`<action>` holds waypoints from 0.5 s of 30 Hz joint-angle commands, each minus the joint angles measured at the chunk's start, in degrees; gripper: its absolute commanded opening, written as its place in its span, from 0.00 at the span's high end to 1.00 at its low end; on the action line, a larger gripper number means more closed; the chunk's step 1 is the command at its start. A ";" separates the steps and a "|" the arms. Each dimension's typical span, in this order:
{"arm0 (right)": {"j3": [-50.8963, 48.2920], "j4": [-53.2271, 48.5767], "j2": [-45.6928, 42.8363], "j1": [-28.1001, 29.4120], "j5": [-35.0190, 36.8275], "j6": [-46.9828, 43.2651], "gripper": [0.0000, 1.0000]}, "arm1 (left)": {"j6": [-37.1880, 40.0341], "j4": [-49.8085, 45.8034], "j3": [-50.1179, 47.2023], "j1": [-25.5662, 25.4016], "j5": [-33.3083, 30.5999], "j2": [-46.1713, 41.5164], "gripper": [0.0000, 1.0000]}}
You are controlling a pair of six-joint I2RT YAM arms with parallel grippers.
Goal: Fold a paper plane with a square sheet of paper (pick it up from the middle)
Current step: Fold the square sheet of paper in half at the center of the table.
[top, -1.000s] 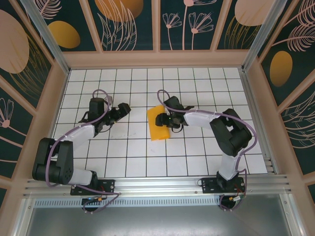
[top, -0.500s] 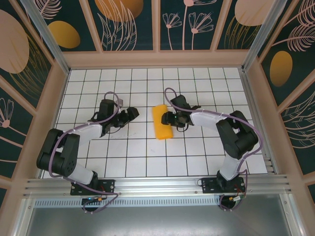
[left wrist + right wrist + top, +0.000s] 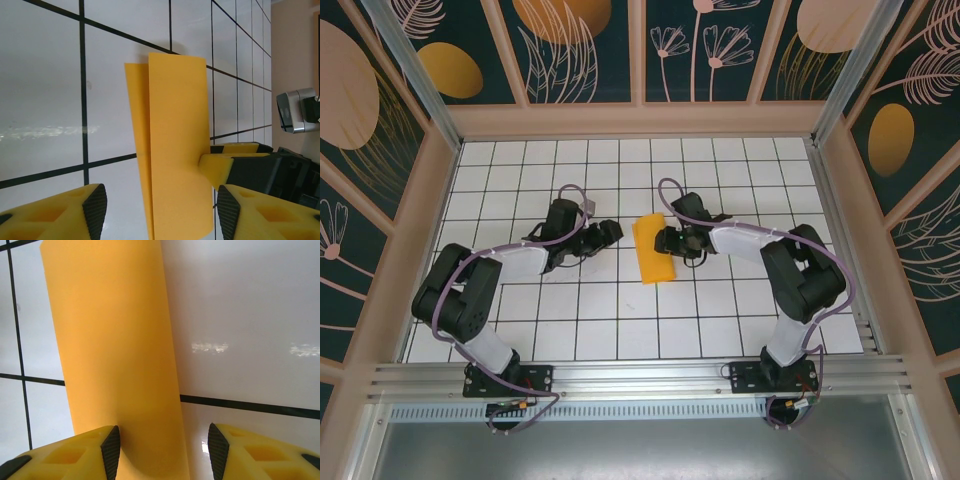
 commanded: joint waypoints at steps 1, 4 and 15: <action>-1.22 -1.13 1.15 -0.25 0.25 -0.37 0.47 | -1.74 3.49 1.53 -1.06 -2.02 1.16 0.39; -1.07 -1.21 1.96 -0.30 -0.45 -1.45 0.47 | -2.25 4.69 1.58 -1.43 -2.51 1.54 0.39; -0.09 -2.33 4.86 -0.30 -2.46 -3.28 0.45 | -2.26 6.69 1.17 -1.55 -4.13 1.54 0.40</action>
